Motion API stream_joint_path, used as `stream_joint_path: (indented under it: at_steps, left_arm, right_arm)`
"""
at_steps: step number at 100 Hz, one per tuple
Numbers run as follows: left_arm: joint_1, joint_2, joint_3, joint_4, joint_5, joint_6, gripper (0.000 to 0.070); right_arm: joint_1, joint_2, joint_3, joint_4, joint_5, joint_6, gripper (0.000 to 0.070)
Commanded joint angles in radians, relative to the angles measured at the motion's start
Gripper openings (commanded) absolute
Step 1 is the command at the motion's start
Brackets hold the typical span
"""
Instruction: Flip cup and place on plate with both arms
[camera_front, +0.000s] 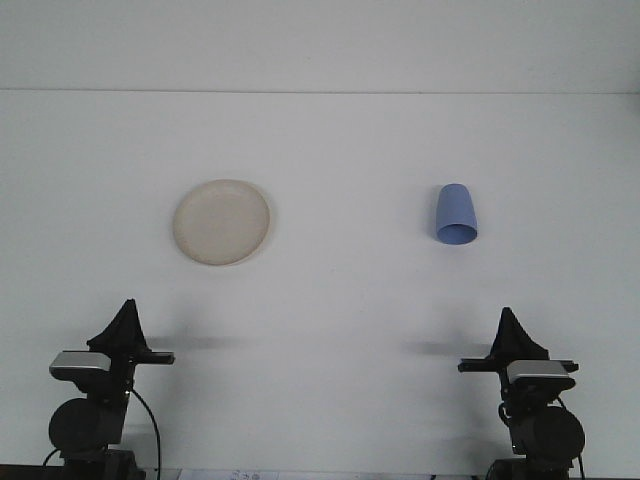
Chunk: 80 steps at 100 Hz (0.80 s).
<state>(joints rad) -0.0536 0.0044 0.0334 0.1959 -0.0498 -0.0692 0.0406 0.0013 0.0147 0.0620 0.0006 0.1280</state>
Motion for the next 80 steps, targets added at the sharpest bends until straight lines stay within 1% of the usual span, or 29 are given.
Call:
stream_joint_path:
  at_steps: [1,41,52,66,80]
  left_arm:
    - [0.0,-0.001,-0.019,0.014,-0.003,-0.003,0.0016]
    - [0.0,-0.001,-0.019,0.014,-0.003,-0.003,0.0016]
    - [0.0,-0.001,-0.019,0.015,-0.003,-0.003,0.0016]
    - [0.0,-0.001,-0.019,0.014,-0.003,-0.003,0.0016]
    - [0.0,-0.001,-0.019,0.014,-0.003,-0.003,0.0016]
  right_arm:
    - [0.001,0.0,-0.002,0.013,0.0,0.003,0.0]
    - [0.001,0.0,-0.002,0.016,0.001,0.006,0.0]
    - [0.001,0.0,0.016,0.012,0.025,0.005,0.0]
    - [0.001,0.019,0.11,-0.051,0.078,0.003,0.0]
    - [0.001,0.12,0.276,-0.174,0.08,0.003,0.0]
